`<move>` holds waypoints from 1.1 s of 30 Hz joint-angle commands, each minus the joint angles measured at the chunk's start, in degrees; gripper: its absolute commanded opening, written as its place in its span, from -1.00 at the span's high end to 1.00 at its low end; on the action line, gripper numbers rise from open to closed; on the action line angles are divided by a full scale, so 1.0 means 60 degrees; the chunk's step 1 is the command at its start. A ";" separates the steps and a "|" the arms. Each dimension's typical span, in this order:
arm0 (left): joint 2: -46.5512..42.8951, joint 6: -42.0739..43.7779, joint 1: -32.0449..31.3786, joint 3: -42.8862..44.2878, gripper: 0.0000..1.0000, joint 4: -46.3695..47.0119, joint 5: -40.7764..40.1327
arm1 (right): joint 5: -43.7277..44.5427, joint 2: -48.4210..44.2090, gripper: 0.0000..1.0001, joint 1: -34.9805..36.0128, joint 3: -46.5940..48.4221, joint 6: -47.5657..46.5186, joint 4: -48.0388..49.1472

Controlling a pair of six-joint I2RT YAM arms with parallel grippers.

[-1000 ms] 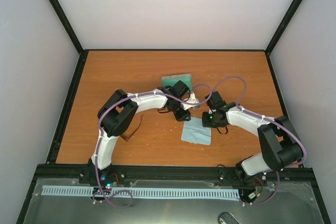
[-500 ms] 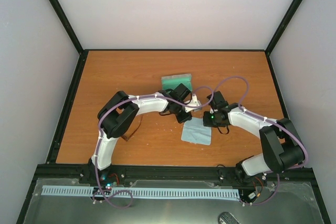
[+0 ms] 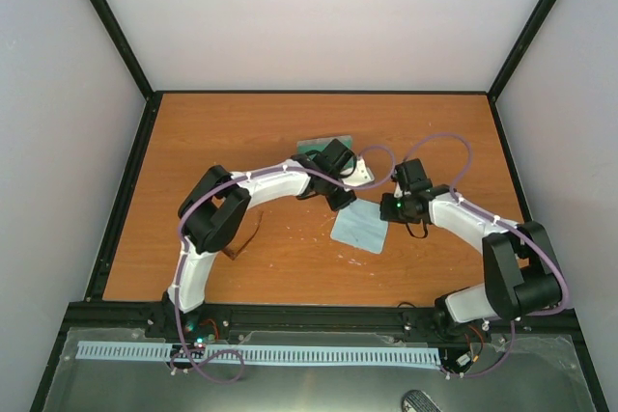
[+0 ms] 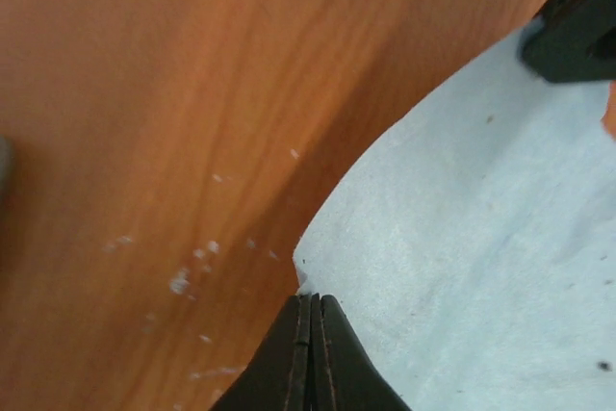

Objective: Organize the sunglasses
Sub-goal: Fold the glasses cleaning cloth at the center of the board.

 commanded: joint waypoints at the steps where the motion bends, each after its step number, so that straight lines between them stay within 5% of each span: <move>1: -0.0089 0.0198 0.0288 0.0801 0.99 -0.0221 -0.0090 | -0.0492 0.0236 0.94 -0.0296 0.0496 -0.0545 0.0376; 21: -0.1782 -0.0027 0.0311 -0.1787 0.99 0.0433 0.1023 | -0.2092 -0.1048 0.94 -0.0346 -0.0779 -0.0351 0.1037; 33: -0.1559 -0.0094 0.0309 -0.1709 0.99 0.0707 0.0990 | -0.1742 -0.1497 0.95 -0.0349 -0.0977 -0.0299 0.1048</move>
